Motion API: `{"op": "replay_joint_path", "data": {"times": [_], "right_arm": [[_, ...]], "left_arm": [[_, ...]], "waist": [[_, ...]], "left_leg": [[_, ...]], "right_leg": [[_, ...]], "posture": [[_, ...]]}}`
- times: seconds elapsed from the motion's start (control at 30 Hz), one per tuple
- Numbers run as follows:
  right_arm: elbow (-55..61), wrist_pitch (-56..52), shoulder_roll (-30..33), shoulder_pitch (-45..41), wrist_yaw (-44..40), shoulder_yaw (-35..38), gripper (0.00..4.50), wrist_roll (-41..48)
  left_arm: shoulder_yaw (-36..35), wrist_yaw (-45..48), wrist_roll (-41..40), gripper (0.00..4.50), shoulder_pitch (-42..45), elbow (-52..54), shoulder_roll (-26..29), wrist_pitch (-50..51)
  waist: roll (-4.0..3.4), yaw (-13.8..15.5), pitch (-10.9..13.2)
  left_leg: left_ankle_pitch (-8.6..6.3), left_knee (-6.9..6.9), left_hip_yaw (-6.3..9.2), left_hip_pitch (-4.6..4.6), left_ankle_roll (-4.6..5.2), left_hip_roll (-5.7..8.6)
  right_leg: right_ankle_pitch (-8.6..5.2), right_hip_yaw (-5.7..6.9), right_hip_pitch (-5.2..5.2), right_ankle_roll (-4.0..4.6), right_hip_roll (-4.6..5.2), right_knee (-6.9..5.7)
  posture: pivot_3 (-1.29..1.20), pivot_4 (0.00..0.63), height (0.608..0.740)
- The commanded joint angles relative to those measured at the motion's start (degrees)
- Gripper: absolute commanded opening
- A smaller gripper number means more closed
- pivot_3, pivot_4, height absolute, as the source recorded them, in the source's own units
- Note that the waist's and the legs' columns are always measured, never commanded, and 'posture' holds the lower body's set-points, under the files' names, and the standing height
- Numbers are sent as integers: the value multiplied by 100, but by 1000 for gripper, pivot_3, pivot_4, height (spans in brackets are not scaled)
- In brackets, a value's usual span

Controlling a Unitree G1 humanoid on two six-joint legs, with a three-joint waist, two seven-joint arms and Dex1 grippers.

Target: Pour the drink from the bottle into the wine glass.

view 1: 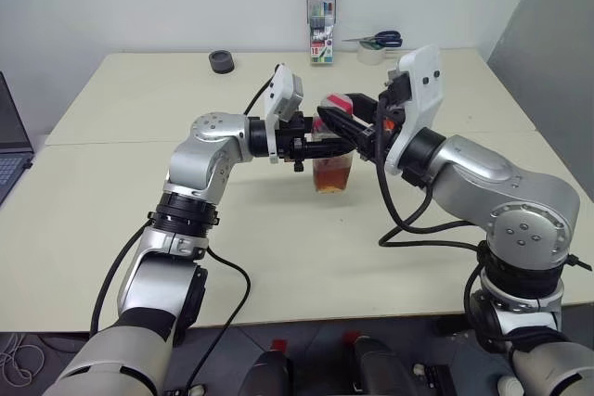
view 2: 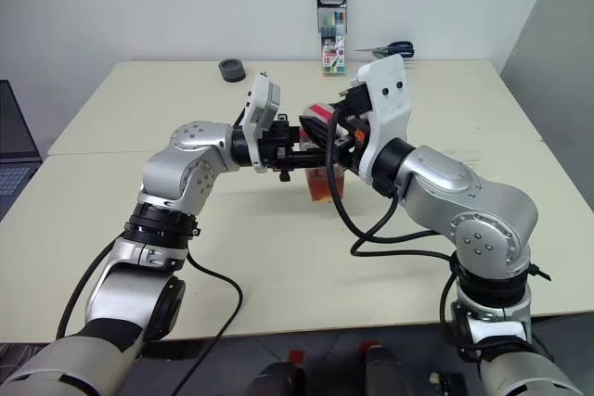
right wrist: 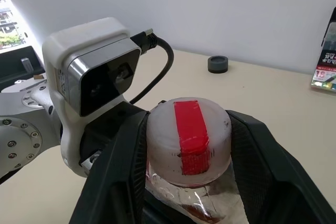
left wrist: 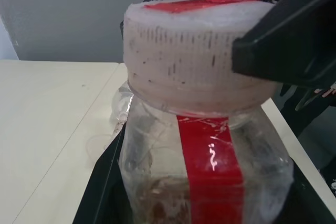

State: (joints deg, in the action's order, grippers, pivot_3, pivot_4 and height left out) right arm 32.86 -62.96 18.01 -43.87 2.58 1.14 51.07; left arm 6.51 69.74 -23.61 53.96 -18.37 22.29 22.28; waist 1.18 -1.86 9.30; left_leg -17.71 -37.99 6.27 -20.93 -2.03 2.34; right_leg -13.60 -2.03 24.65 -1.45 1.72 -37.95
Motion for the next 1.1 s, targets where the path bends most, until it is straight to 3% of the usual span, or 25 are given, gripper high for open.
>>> {"op": "replay_joint_path", "data": {"times": [0.03,0.13,0.23,0.37,0.53,0.57,0.67,0.77,0.8,1.0,1.1], "right_arm": [[122,261,-83,-66,-164,285,1882,120],[-100,423,257,-217,-923,409,1882,185],[-632,493,815,-560,-2413,591,1882,648],[-1908,625,1432,-1174,-4231,342,1882,516],[-2359,818,1567,-1502,-4981,163,1882,194],[-2373,808,1584,-1521,-5046,178,2232,178],[-2249,520,1729,-1406,-4825,555,3259,399],[-1624,162,1857,-1035,-4067,1063,4315,699],[-1258,60,1929,-771,-3834,1176,4456,763],[366,-174,1738,367,-2217,1485,4456,1369],[820,-31,1369,381,-1281,1153,4456,1022]], "left_arm": [[-132,-18,-53,1766,150,236,-10,-74],[-85,98,-114,1766,209,400,38,44],[-52,306,-279,1766,248,706,122,344],[2,555,-501,1766,318,1122,209,701],[35,528,-638,1766,331,1339,172,943],[33,520,-633,1766,340,1331,158,954],[-18,454,-581,1766,380,1195,119,885],[-74,371,-522,1766,332,1082,120,814],[-104,302,-491,1766,302,1003,102,773],[-188,57,-379,1766,210,691,48,546],[-167,60,-326,1766,233,559,21,435]], "waist": [[0,0,0],[0,-1,0],[-3,-6,3],[-5,-9,5],[-6,-32,5],[-6,-28,5],[-6,3,5],[-5,29,5],[-5,42,5],[-5,17,5],[-6,-7,5]], "left_leg": [[0,0,0,0,0,0],[-3,0,-1,-1,5,2],[-5,-2,-7,-2,10,4],[-10,-1,-14,2,18,-1],[-11,-1,-15,6,20,-6],[-11,-2,-14,3,19,-6],[-7,-3,-13,-1,13,-4],[-3,-7,-7,-9,6,0],[-2,-7,-2,-11,3,0],[-3,-6,-7,-14,5,1],[-2,-4,-17,-14,3,-1]], "right_leg": [[0,0,0,0,0,0],[0,1,0,0,0,0],[0,9,1,-1,-15,0],[0,11,0,-1,-30,0],[0,8,0,0,-34,-3],[0,8,0,0,-33,-2],[0,6,2,0,-23,1],[0,3,6,0,1,2],[0,1,6,0,4,5],[0,-5,11,-1,10,-1],[0,-12,27,0,8,-14]], "posture": [[0,150,740],[0,150,740],[0,150,740],[0,150,740],[0,150,740],[0,150,740],[0,150,740],[0,150,740],[0,150,740],[0,150,740],[0,150,740]]}}
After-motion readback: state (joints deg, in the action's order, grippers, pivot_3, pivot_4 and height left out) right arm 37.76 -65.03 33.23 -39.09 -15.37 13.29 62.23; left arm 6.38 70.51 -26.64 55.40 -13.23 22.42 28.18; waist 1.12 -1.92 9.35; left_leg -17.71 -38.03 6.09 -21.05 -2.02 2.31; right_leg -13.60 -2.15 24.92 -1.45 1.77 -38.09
